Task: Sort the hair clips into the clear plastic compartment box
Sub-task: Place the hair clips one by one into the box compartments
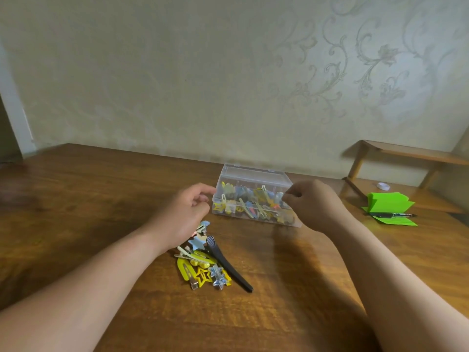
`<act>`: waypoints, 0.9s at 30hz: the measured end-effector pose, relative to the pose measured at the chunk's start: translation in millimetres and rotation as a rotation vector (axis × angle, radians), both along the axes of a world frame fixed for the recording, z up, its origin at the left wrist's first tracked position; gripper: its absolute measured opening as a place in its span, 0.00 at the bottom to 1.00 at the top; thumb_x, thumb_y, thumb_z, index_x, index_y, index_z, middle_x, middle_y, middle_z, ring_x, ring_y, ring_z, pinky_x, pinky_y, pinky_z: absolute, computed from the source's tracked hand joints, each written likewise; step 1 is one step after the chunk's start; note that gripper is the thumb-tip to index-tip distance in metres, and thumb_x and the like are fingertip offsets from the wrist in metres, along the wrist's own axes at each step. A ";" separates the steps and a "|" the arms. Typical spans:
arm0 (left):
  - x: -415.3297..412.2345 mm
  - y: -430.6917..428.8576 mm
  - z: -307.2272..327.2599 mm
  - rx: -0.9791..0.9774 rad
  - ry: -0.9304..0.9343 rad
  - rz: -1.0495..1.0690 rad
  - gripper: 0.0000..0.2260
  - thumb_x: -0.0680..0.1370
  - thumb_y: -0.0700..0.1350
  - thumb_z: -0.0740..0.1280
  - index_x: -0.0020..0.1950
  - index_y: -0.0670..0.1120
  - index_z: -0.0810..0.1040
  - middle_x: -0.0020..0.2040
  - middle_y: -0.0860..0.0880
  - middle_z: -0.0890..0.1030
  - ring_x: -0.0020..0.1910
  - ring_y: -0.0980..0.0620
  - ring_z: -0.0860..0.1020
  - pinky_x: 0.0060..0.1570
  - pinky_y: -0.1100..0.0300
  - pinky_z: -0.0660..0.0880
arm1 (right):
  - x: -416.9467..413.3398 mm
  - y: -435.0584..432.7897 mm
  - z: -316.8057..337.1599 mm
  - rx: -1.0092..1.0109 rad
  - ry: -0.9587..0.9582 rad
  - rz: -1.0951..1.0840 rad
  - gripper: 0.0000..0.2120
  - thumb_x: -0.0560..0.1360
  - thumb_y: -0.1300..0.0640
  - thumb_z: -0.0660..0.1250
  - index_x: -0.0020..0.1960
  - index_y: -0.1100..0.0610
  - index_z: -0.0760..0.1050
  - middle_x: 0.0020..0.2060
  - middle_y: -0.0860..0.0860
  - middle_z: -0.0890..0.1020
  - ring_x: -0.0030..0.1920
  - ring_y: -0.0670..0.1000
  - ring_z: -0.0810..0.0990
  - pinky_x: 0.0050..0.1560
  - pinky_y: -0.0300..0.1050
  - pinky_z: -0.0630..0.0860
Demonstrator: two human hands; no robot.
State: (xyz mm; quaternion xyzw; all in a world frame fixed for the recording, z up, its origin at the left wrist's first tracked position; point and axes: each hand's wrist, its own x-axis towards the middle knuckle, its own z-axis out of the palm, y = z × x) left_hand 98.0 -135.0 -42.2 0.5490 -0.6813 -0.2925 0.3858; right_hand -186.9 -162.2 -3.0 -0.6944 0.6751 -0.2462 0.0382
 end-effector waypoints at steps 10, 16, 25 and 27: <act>1.5 2.0 3.3 -0.016 0.079 0.079 0.17 0.86 0.40 0.60 0.71 0.54 0.78 0.63 0.53 0.80 0.63 0.53 0.78 0.47 0.70 0.72 | 60.0 31.8 -8.4 -0.232 -0.038 0.341 0.08 0.82 0.55 0.67 0.47 0.47 0.83 0.43 0.43 0.84 0.42 0.42 0.79 0.40 0.37 0.73; 5.4 0.1 2.5 0.005 0.213 0.152 0.12 0.87 0.43 0.59 0.66 0.53 0.78 0.61 0.50 0.80 0.56 0.52 0.80 0.36 0.70 0.79 | 97.4 45.3 -25.6 -0.047 0.036 0.543 0.14 0.84 0.54 0.64 0.67 0.44 0.81 0.57 0.42 0.85 0.53 0.45 0.82 0.53 0.42 0.79; 1.5 0.0 0.1 0.038 0.184 0.143 0.12 0.87 0.45 0.60 0.66 0.55 0.78 0.60 0.52 0.79 0.53 0.47 0.82 0.39 0.53 0.84 | 105.2 41.7 -29.9 -0.011 0.160 0.580 0.12 0.84 0.49 0.64 0.66 0.44 0.79 0.52 0.47 0.77 0.48 0.51 0.80 0.51 0.51 0.80; 1.7 0.1 0.3 0.038 0.168 0.132 0.12 0.87 0.46 0.59 0.67 0.55 0.78 0.60 0.53 0.78 0.53 0.48 0.81 0.39 0.54 0.84 | 100.5 42.2 -28.7 -0.026 0.179 0.564 0.08 0.84 0.47 0.65 0.59 0.47 0.80 0.50 0.46 0.77 0.46 0.51 0.80 0.49 0.52 0.80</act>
